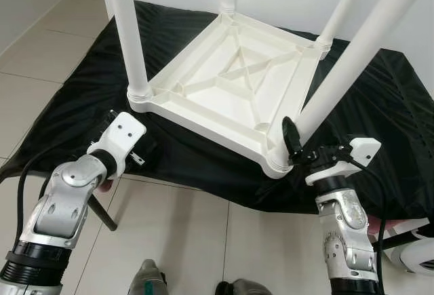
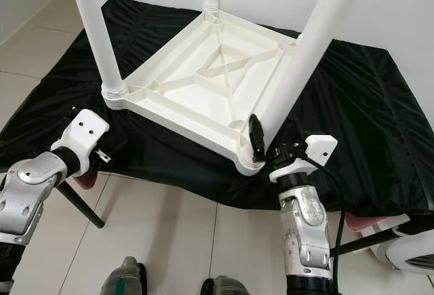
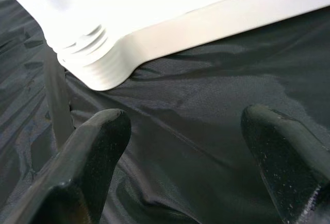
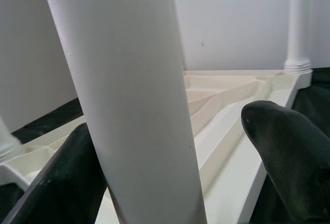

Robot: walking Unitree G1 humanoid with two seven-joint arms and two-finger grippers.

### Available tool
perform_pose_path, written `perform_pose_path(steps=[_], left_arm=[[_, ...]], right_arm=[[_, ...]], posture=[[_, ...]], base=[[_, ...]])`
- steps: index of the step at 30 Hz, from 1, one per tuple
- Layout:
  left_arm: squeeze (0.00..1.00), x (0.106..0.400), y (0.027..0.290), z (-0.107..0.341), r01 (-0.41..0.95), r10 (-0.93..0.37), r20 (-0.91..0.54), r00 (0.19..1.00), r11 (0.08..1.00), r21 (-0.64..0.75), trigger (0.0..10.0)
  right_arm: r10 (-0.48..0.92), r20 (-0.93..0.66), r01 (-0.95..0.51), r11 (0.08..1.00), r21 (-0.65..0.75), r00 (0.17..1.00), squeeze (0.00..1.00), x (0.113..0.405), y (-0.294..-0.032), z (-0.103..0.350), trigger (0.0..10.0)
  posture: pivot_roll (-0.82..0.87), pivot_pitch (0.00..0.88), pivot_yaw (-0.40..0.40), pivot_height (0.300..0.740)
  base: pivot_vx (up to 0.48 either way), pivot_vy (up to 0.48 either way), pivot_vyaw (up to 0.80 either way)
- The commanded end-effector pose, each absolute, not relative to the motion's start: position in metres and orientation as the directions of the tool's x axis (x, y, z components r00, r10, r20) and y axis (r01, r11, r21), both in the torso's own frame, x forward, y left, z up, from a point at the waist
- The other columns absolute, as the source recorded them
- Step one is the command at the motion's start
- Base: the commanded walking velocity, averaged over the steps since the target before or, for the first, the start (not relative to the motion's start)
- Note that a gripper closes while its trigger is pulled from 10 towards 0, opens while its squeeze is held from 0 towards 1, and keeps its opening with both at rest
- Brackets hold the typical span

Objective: Building children table

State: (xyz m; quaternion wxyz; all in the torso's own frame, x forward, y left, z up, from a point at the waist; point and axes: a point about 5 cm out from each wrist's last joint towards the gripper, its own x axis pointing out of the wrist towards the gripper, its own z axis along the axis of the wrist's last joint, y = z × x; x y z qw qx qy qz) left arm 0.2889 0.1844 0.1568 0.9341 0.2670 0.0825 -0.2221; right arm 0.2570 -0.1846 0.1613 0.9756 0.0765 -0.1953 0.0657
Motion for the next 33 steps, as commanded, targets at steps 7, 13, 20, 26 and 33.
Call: perform_pose_path(steps=[7, 13, 20, 26, 33], left_arm=[[0.0, 0.29, 0.182, 0.154, 0.488, -0.393, -0.291, 0.872, 0.734, 0.471, 10.0], [0.0, 0.292, 0.18, 0.155, 0.494, -0.402, -0.288, 0.869, 0.728, 0.476, 10.0], [0.0, 0.293, 0.178, 0.155, 0.495, -0.406, -0.284, 0.869, 0.725, 0.48, 10.0], [0.0, 0.292, 0.178, 0.155, 0.491, -0.404, -0.279, 0.871, 0.725, 0.483, 10.0], [0.0, 0.292, 0.176, 0.154, 0.487, -0.408, -0.267, 0.873, 0.726, 0.485, 10.0]], right_arm=[[-0.068, 0.381, 0.008, 0.988, 0.157, 0.922, 0.0, 0.26, -0.206, 0.159, 10.0], [-0.273, 0.341, 0.222, 0.958, 0.182, 0.9, 0.0, 0.263, -0.227, 0.152, 10.0], [-0.336, 0.341, 0.291, 0.94, 0.177, 0.878, 0.0, 0.263, -0.238, 0.153, 10.0], [-0.367, 0.345, 0.328, 0.93, 0.167, 0.864, 0.0, 0.265, -0.244, 0.153, 10.0], [-0.408, 0.346, 0.374, 0.913, 0.165, 0.845, 0.0, 0.273, -0.248, 0.154, 10.0]], posture=[[0.02, 0.072, -0.051, 0.74], [0.02, 0.08, -0.047, 0.74], [0.02, 0.089, -0.047, 0.74], [0.02, 0.089, -0.05, 0.74], [0.02, 0.088, -0.068, 0.74]], base=[[0.0, 0.0, 0.0], [0.0, 0.0, 0.0], [0.0, 0.0, 0.0], [0.0, 0.0, 0.0], [0.0, 0.0, 0.0]])
